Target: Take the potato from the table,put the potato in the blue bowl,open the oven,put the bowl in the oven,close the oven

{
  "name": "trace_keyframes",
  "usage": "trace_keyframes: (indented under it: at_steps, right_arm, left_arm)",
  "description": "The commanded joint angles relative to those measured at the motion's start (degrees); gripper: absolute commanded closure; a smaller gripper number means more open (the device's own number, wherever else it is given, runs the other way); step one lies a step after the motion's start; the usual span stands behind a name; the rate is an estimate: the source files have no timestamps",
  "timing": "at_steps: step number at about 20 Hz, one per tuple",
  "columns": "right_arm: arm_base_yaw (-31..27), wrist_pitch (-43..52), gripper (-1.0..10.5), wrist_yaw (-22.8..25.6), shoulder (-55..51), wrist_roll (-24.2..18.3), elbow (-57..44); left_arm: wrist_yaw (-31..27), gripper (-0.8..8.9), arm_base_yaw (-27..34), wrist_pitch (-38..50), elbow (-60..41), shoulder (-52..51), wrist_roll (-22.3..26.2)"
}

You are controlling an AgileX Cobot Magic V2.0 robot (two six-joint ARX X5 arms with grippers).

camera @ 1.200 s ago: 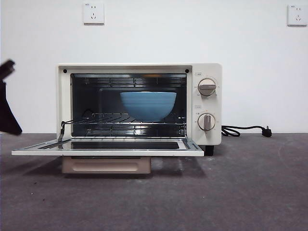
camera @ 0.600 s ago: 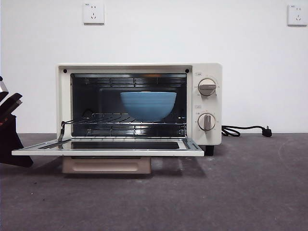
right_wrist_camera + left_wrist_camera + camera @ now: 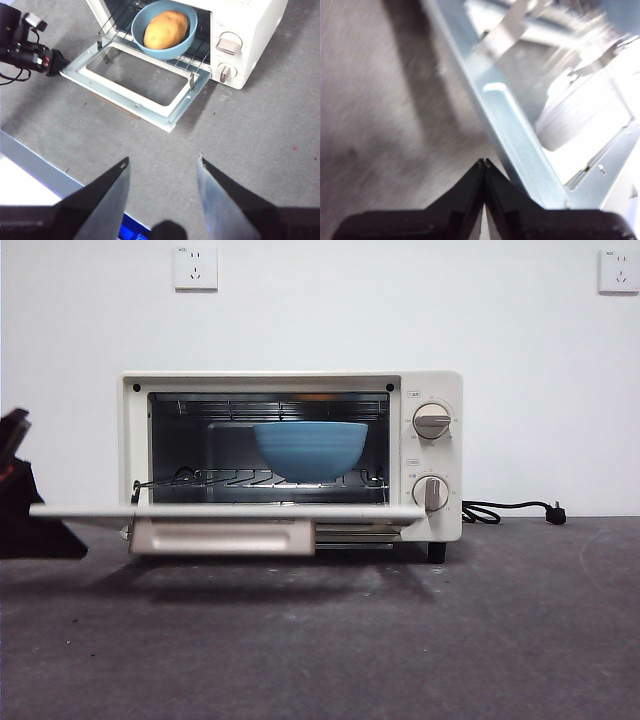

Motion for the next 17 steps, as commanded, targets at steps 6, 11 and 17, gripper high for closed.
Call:
trace_keyframes:
  at_steps: [6, 11, 17]
  right_arm:
    - [0.1, 0.2, 7.3, 0.0, 0.0, 0.3, -0.3]
    - [0.1, 0.2, 7.3, -0.1, 0.0, 0.4, -0.3]
    - [0.1, 0.2, 7.3, 0.0, 0.0, 0.3, -0.3]
  left_arm:
    - [3.4, 8.21, 0.6, 7.9, 6.0, -2.9, -9.9]
    - [0.4, 8.21, -0.3, 8.3, 12.3, -2.9, -11.3]
    - [1.9, 8.21, -0.7, -1.3, 15.8, -5.5, -9.3]
